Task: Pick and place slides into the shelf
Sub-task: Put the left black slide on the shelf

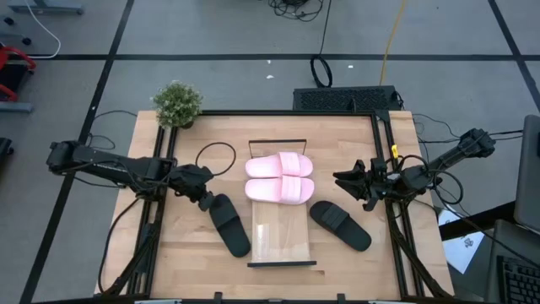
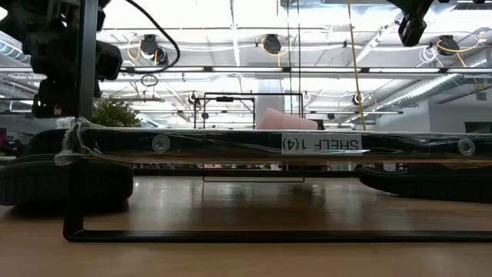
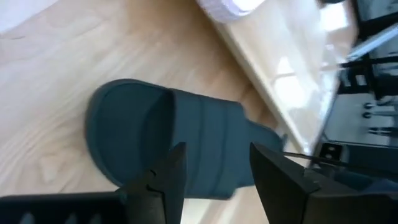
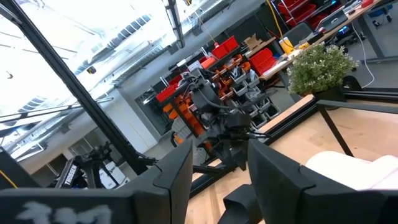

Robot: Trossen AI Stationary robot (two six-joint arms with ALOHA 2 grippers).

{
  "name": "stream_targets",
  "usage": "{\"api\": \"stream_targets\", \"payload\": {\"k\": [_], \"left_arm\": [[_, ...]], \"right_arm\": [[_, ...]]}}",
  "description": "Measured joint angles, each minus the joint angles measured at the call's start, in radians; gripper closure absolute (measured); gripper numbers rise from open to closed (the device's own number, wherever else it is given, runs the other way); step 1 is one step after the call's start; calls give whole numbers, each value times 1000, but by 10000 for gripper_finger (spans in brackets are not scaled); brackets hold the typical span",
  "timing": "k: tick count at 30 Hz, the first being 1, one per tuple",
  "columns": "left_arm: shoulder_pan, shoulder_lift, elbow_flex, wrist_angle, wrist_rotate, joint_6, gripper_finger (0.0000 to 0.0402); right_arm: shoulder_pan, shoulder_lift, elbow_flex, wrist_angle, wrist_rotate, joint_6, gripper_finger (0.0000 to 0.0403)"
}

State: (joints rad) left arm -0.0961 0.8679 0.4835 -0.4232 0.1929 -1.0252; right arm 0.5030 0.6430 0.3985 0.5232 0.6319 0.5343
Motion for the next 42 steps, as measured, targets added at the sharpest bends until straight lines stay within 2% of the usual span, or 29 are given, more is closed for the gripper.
{"api": "stream_targets", "payload": {"k": [8,15,20,28,33,42], "left_arm": [[10,171,1,36,75,62,231],[32,240,0,149,161,111,231],[41,283,0,154,202,118,231],[42,306,0,196,242,141,231],[44,306,0,196,301,155,231],[44,306,0,197,307,171,231]], "right_arm": [[0,0,0,4,0,3,261],[0,0,0,9,0,18,261],[0,0,0,4,-2,27,261],[0,0,0,4,-1,25,261],[0,0,0,3,-1,23,261],[0,0,0,3,0,22,261]]}}
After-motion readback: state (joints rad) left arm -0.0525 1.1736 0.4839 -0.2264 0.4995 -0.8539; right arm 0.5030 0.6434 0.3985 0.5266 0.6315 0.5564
